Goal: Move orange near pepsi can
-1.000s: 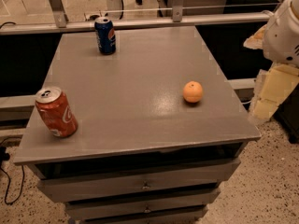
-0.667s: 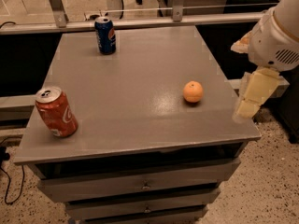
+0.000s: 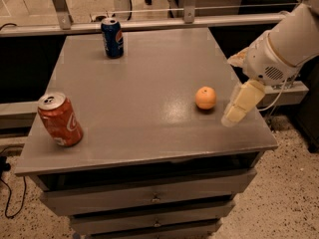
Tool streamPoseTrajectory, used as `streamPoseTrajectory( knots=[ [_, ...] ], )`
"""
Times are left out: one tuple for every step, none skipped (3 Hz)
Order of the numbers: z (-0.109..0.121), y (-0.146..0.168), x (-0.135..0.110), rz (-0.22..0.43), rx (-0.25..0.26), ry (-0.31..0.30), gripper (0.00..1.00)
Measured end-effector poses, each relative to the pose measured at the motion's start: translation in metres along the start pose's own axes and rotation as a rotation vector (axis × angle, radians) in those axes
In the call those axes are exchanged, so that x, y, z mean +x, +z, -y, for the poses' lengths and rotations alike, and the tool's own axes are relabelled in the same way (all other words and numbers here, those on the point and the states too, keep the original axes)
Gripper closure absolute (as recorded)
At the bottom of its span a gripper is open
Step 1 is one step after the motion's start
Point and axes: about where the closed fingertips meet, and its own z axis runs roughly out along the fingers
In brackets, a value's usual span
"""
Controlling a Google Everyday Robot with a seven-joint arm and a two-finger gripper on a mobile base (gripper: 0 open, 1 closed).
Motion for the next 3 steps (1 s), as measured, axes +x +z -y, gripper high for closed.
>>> streamPoseTrajectory(
  knots=[
    [0.016,0.028,-0.001,0.074,-0.009,0.067,0.0],
    [0.024,0.049,-0.002,0.111,-0.014,0.119,0.0],
    [0.028,0.067,0.0,0.129,-0.017,0.167,0.0]
  ],
)
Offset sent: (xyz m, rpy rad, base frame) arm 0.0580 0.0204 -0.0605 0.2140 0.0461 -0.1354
